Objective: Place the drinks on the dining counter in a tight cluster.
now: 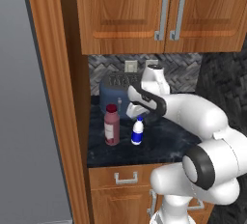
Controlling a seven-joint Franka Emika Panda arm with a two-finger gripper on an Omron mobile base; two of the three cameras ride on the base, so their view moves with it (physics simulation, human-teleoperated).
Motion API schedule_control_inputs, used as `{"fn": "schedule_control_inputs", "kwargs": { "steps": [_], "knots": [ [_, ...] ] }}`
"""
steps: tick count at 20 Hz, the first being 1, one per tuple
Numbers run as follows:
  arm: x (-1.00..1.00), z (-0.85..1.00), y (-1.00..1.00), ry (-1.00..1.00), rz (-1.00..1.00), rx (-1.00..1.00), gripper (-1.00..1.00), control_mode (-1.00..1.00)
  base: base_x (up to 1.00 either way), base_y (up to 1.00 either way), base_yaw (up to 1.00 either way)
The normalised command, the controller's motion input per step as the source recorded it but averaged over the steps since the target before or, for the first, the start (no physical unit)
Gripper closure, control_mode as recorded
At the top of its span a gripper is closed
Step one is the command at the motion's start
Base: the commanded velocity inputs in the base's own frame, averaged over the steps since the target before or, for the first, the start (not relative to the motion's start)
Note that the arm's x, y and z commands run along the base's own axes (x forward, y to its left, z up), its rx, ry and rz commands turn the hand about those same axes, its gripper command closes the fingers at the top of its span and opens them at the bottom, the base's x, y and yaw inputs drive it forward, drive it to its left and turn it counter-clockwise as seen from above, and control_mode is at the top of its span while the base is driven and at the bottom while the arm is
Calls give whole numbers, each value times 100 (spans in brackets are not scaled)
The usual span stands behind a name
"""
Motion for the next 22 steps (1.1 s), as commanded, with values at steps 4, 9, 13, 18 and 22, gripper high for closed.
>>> {"fn": "schedule_control_inputs", "kwargs": {
  "steps": [4,9,13,18,22],
  "knots": [
    [0,-33,14,1,0,0,-100,-100,0,0,0],
    [0,-29,13,1,0,0,-100,-100,0,0,0],
    [0,-25,3,1,0,0,-100,-100,0,0,0],
    [0,-14,0,0,0,0,-100,-100,0,0,0],
    [0,0,0,0,0,0,-100,-100,0,0,0]
  ]
}}
